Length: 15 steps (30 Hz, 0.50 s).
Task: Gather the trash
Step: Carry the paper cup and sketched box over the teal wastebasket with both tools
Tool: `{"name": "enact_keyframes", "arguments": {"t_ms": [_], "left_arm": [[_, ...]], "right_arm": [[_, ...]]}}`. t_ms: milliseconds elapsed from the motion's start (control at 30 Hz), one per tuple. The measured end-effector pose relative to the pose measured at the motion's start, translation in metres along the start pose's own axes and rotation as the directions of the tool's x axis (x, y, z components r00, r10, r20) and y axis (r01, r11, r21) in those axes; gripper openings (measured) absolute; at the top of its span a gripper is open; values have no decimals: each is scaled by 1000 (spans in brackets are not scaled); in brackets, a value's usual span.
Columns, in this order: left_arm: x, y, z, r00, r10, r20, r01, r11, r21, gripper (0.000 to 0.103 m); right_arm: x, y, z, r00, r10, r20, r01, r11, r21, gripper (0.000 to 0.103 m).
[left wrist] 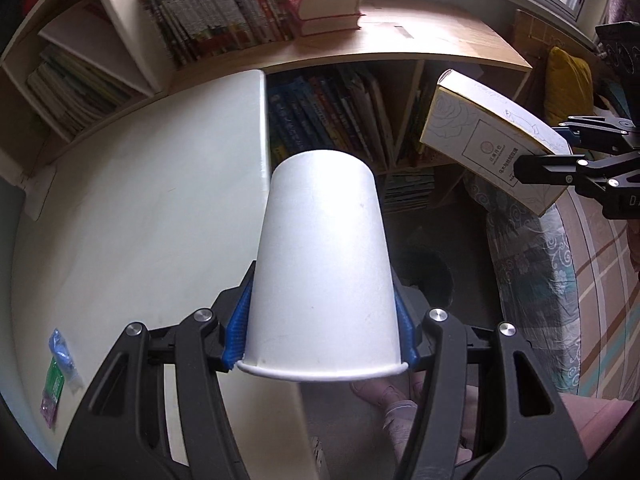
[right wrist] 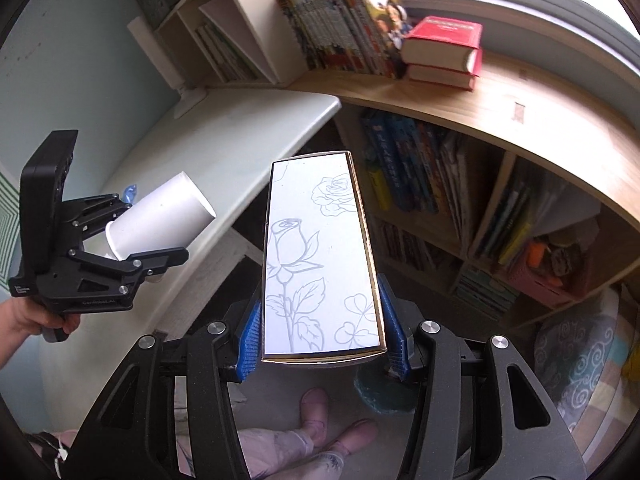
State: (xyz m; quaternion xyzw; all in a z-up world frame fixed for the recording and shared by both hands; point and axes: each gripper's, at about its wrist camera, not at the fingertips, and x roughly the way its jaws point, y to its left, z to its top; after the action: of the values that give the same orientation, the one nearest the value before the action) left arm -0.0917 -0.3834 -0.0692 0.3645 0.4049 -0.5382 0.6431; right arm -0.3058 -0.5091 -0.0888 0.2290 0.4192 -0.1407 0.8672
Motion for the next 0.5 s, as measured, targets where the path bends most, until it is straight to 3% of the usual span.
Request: {"name": "enact_keyframes", "arguments": {"t_ms": [500], "left_arm": [[62, -104, 24, 990, -96, -108, 112, 982, 154, 55]], "right_arm": [[-13, -84, -70, 998, -57, -36, 63, 977, 204, 51]]}}
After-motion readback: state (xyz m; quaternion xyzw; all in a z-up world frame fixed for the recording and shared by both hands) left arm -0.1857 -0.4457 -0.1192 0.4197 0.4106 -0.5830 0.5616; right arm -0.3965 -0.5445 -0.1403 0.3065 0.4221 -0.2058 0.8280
